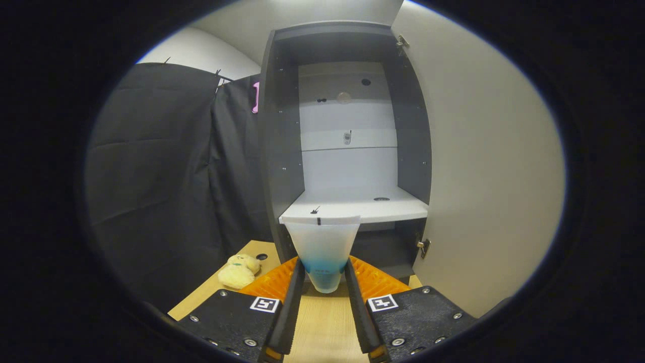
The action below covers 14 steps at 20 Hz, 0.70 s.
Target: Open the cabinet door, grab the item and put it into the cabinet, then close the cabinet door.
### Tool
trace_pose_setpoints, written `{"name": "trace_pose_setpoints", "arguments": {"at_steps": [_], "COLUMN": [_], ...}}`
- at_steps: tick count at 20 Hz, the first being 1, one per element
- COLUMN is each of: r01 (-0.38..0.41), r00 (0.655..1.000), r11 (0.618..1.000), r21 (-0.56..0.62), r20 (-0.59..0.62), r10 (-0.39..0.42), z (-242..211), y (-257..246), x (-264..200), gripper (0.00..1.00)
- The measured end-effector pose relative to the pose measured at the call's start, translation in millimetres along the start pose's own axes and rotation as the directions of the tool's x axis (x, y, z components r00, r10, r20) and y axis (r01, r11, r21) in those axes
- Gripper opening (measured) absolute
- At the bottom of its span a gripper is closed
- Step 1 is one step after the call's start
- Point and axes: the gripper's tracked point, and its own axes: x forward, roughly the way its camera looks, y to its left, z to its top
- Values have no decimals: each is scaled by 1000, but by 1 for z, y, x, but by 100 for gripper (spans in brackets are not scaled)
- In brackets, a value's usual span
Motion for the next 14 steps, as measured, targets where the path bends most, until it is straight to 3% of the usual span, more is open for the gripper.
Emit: {"name": "trace_pose_setpoints", "arguments": {"at_steps": [14], "r01": [-11], "r00": [999], "r11": [997], "r21": [71], "r20": [42], "r10": [8], "z": [90], "y": [-16], "x": [87], "gripper": [49]}}
